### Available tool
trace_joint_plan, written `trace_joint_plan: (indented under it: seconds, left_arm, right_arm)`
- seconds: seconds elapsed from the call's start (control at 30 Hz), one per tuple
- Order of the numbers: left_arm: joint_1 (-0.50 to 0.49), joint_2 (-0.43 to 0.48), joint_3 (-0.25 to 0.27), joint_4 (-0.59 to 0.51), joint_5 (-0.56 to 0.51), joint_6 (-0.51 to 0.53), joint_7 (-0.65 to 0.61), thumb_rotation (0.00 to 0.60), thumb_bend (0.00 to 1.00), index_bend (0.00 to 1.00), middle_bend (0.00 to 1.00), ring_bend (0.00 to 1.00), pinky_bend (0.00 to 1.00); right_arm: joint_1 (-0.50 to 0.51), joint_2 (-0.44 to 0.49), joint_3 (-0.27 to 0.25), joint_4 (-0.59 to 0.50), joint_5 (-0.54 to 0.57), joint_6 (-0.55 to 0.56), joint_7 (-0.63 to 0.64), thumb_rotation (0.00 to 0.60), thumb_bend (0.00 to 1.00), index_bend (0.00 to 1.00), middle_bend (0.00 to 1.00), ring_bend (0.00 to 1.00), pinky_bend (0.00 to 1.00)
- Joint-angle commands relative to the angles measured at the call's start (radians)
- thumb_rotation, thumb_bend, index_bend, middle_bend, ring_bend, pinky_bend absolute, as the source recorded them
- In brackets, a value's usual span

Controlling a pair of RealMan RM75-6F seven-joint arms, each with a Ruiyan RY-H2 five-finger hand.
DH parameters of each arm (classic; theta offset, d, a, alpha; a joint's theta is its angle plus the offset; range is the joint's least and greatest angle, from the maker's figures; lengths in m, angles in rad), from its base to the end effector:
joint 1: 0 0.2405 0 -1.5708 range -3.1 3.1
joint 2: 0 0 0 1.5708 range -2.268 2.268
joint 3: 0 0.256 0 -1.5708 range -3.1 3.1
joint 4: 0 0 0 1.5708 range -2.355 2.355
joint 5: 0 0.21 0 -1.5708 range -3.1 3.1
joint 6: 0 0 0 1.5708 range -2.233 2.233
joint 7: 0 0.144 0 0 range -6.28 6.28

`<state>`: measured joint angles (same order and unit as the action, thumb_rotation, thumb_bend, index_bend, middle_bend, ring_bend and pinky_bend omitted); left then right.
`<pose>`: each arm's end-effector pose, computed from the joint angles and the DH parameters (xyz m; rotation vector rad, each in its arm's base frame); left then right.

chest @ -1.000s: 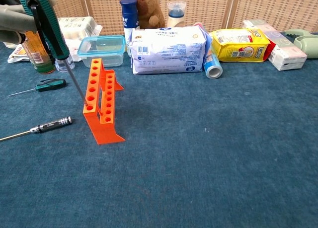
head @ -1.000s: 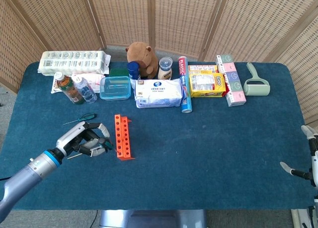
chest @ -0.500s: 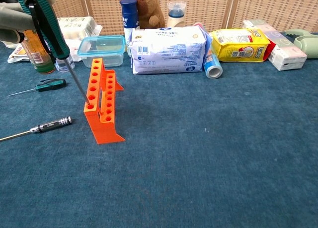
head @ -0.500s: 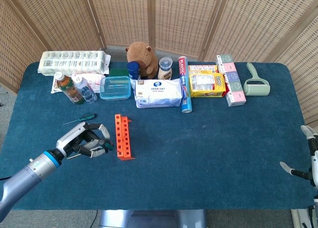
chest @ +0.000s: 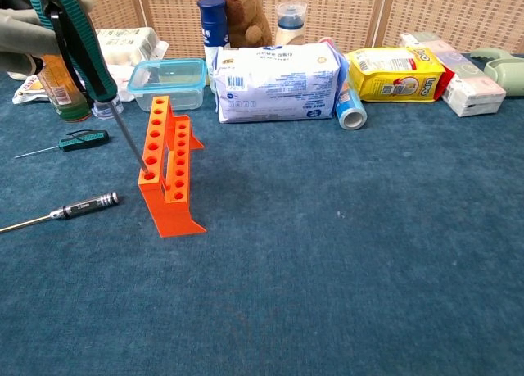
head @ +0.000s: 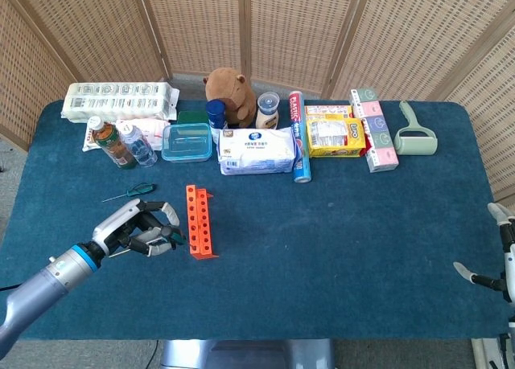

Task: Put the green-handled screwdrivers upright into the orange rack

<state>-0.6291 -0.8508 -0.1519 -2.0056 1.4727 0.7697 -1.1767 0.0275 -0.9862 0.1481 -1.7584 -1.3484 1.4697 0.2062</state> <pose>-0.1410 0.2785 0.1252 -1.4215 -2.2538 -1.3423 -0.3119 -0.1803 0.2062 1.1035 -1.0819 1.0329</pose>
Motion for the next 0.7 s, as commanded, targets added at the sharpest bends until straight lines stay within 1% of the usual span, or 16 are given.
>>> trace_joint_plan:
  seconds: [0.03,0.3,0.43,0.53,0.6,0.7]
  left_arm:
    - [-0.002,-0.001,0.001,0.000,-0.002,0.000,0.006,0.600,0.42,0.63,0.96,0.97,1.00]
    - [-0.009,-0.015,0.005,0.009,-0.023,-0.011,0.026,0.600,0.42,0.63,0.96,0.97,1.00]
    - [-0.013,-0.030,0.006,0.016,-0.032,-0.008,0.063,0.600,0.42,0.63,0.96,0.97,1.00]
    - [-0.019,-0.050,0.008,0.024,-0.040,-0.003,0.151,0.600,0.42,0.63,0.96,0.97,1.00]
    - [-0.027,-0.070,0.011,0.017,-0.069,-0.006,0.236,0.600,0.42,0.63,0.96,0.97,1.00]
    - [-0.038,-0.095,0.016,0.007,-0.105,-0.023,0.303,0.600,0.42,0.63,0.96,0.97,1.00]
  right_arm:
    - [0.000,0.000,0.000,0.000,0.000,0.000,0.000,0.600,0.08,0.06,0.06,0.00,0.00]
    - [0.000,0.000,0.000,0.000,0.000,-0.001,-0.001,0.600,0.08,0.06,0.06,0.00,0.00]
    - [0.001,0.000,0.000,0.000,0.002,-0.003,0.000,0.600,0.08,0.06,0.06,0.00,0.00]
    - [0.001,0.000,0.000,0.000,0.002,-0.004,-0.001,0.600,0.08,0.06,0.06,0.00,0.00]
    - [0.002,-0.001,0.000,0.000,0.001,-0.005,-0.003,0.600,0.08,0.06,0.06,0.00,0.00]
    - [0.002,-0.001,-0.001,-0.001,0.001,-0.005,-0.004,0.600,0.08,0.06,0.06,0.00,0.00]
